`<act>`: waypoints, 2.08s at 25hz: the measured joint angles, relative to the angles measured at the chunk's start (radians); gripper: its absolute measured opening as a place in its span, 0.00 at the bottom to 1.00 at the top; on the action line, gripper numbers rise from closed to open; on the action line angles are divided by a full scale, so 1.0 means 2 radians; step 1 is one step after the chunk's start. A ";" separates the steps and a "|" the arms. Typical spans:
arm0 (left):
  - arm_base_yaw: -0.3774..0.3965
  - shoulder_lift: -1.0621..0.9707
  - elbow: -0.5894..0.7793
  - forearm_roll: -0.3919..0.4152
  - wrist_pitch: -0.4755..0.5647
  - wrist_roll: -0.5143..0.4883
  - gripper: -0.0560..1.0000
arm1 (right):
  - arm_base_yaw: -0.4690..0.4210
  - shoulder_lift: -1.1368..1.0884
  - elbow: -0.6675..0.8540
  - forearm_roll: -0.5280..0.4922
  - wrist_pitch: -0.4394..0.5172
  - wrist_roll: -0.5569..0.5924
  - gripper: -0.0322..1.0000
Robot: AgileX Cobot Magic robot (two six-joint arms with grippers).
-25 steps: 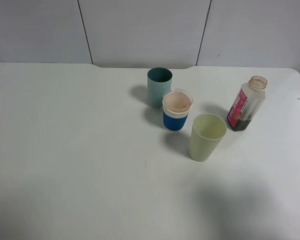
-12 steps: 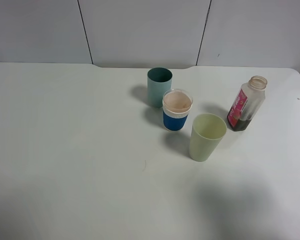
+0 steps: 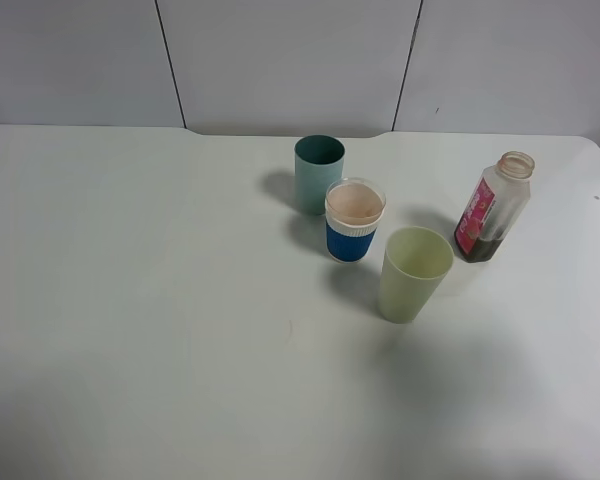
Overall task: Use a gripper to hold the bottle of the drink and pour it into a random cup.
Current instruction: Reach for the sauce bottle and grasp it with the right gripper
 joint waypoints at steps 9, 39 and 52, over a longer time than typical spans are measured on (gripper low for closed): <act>0.000 0.000 0.000 0.000 0.000 0.000 0.93 | 0.000 0.116 -0.002 0.035 -0.016 0.003 0.99; 0.000 0.000 0.000 0.000 0.000 0.000 0.93 | 0.000 0.372 0.029 0.048 -0.170 0.003 0.99; 0.000 0.000 0.000 0.000 0.000 0.000 0.93 | 0.000 0.447 0.140 0.035 -0.477 -0.004 0.99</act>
